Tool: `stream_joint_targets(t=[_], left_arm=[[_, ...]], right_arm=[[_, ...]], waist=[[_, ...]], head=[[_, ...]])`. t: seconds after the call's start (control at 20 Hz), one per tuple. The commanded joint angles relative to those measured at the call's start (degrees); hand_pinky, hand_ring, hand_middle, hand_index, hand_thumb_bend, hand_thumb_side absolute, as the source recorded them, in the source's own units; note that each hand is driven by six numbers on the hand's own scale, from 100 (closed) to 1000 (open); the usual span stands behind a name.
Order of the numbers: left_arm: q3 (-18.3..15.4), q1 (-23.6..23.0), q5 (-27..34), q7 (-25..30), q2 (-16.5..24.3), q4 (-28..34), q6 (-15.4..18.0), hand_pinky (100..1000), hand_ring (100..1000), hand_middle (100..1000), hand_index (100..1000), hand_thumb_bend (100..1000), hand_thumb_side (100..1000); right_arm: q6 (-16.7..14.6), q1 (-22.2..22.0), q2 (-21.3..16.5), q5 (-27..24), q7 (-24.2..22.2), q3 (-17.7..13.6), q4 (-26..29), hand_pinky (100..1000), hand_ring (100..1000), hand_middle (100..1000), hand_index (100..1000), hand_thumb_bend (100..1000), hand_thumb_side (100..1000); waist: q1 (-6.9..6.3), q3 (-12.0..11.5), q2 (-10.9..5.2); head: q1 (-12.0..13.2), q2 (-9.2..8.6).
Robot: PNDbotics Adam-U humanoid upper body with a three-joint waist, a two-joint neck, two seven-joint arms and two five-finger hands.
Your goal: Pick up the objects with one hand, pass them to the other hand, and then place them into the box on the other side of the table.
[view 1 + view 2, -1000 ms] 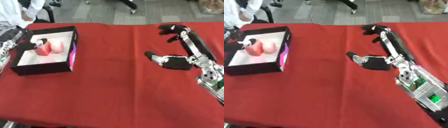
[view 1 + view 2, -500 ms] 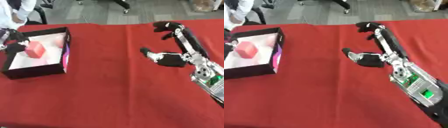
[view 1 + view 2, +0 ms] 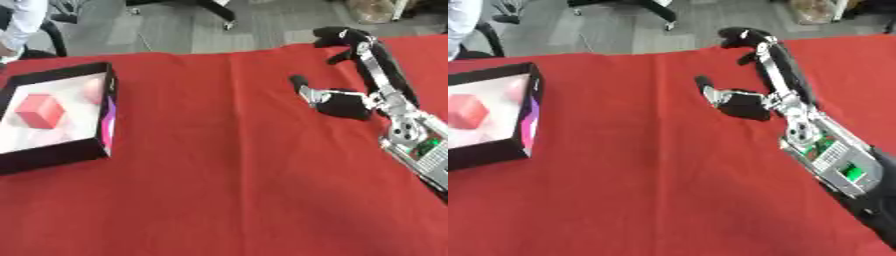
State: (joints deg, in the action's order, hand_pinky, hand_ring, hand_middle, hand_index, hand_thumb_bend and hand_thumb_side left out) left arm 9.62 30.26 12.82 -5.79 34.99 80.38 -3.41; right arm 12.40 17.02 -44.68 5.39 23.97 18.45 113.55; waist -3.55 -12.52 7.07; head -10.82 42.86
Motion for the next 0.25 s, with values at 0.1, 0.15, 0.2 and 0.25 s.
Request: stream_joint_targets(t=[0.1,0.15,0.2,0.25], left_arm=[[-2.47,-1.87,6.89,-2.97,0.36,6.97,2.1,829,818,701,808,100,777],[-2.83,-2.59,7.52,-3.51,-0.01,8.37,2.47,829,819,701,809,100,776],[-3.13,-3.24,7.99,-4.01,-0.35,9.6,2.7,830,820,703,813,100,774],[-3.42,-3.84,8.31,-4.5,-0.68,10.73,2.89,831,823,705,816,100,772]], right_arm=[[-1.51,-1.01,-1.89,-3.23,3.61,-4.22,1.04,658,829,680,811,434,223],[-1.95,-1.61,-1.99,-4.11,4.38,-5.18,1.04,659,841,689,814,427,228],[-2.35,-2.23,-2.09,-4.96,5.01,-6.1,1.04,660,854,701,816,415,238],[-2.68,-2.93,-2.16,-5.93,5.63,-7.05,1.04,659,860,709,817,405,246]], waist=[[0.96,0.2,0.52],[1.03,0.26,0.53],[1.1,0.32,0.55],[1.16,0.39,0.56]], head=[[-0.46,-0.85],[-0.6,-0.82],[-0.75,-0.81],[-0.85,-0.8]])
